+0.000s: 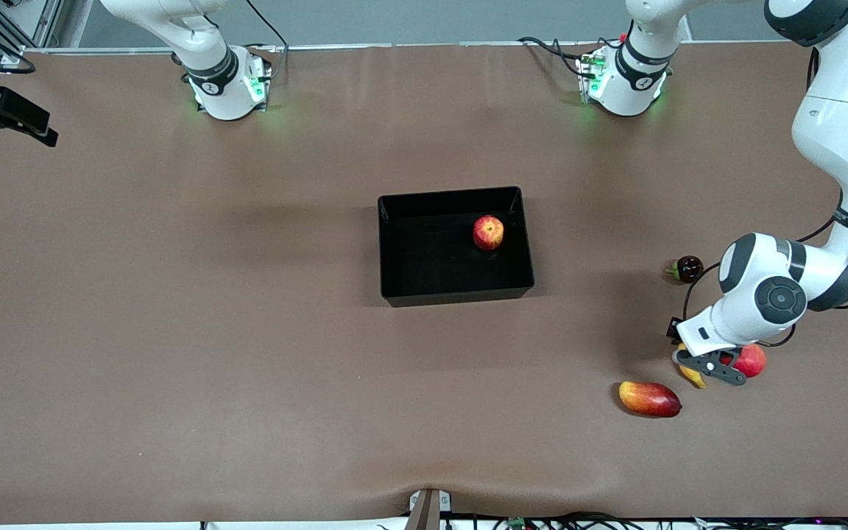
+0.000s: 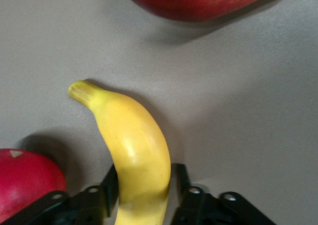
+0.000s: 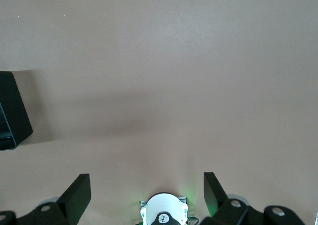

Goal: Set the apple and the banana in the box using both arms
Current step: 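Move the left gripper to the yellow banana and grasp it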

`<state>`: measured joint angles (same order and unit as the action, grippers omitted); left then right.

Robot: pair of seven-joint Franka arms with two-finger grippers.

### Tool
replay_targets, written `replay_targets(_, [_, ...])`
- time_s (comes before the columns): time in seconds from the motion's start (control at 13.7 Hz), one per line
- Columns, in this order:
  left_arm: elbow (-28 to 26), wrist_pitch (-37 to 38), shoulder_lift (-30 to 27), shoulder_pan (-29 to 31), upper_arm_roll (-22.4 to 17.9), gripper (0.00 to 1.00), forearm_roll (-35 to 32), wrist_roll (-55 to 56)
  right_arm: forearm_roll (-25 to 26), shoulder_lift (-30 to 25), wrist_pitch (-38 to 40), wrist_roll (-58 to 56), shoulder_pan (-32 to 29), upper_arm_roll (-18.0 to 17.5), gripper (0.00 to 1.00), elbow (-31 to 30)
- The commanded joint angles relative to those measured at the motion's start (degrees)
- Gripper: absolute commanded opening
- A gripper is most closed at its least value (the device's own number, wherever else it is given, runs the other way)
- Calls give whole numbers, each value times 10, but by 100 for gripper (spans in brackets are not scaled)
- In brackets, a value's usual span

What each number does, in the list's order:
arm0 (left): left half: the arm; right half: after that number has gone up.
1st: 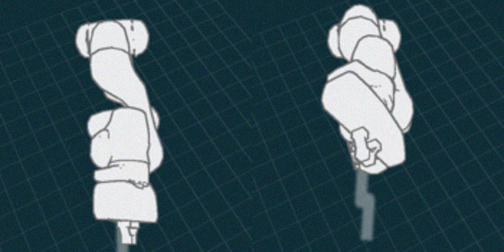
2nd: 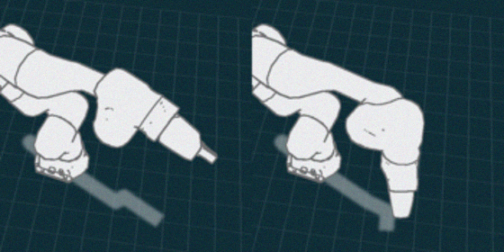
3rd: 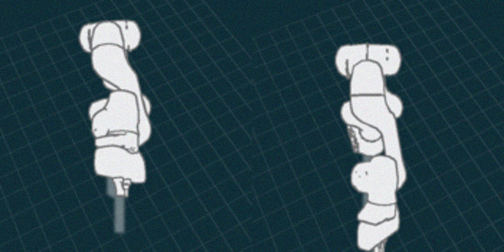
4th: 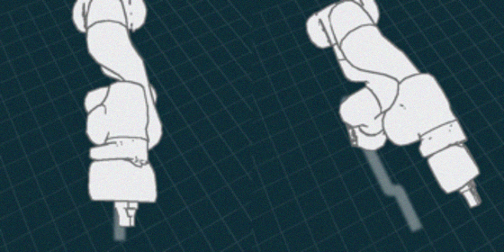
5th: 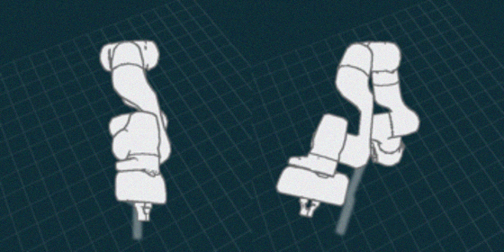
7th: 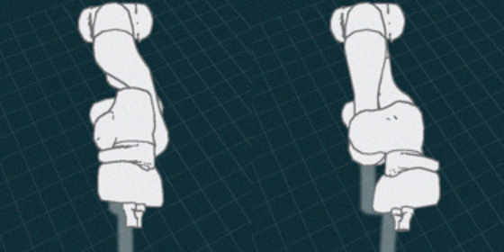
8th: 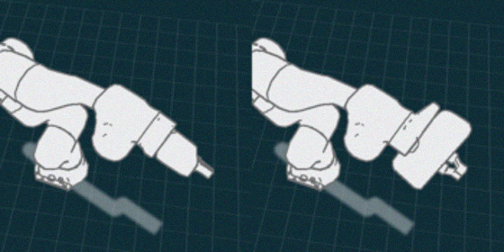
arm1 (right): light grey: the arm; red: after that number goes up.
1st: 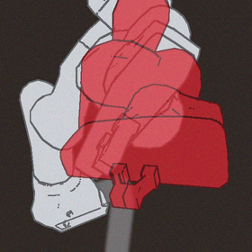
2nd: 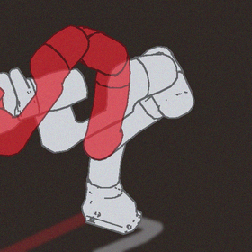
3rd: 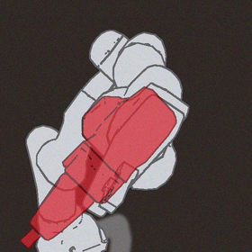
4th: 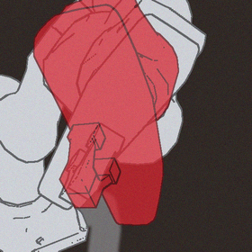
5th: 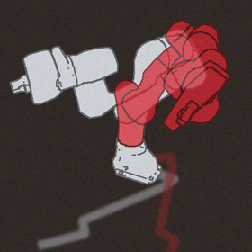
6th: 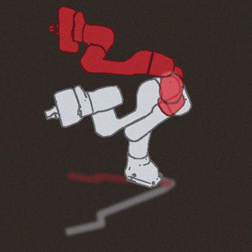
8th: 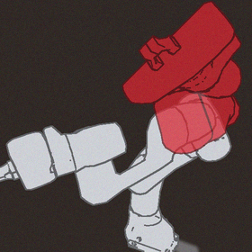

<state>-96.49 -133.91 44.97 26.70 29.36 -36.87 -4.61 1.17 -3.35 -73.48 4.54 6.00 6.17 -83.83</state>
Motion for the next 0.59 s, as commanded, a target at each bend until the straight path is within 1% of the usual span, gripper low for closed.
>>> replay_targets(0.0, [-5, 19, -22, 2, 26, 0, -3, 2, 9, 6, 9, -3, -5, -3, 100, 14])
replay_targets(0.15, [-1, 72, -48, 4, 58, 0, 6, 16, 9, 6, 9, -3, -7, -3, 100, 14])
replay_targets(0.29, [0, 113, -81, 3, 78, 0, 33, 29, 9, 6, 9, -3, -8, -4, 100, 14])
replay_targets(0.44, [8, 147, -104, 3, 96, 0, 80, 38, 9, 6, 9, -3, -8, -3, 100, 14])
replay_targets(0.51, [13, 165, -111, 3, 105, 0, 112, 60, 9, 6, 9, -3, -12, -3, 100, 14])
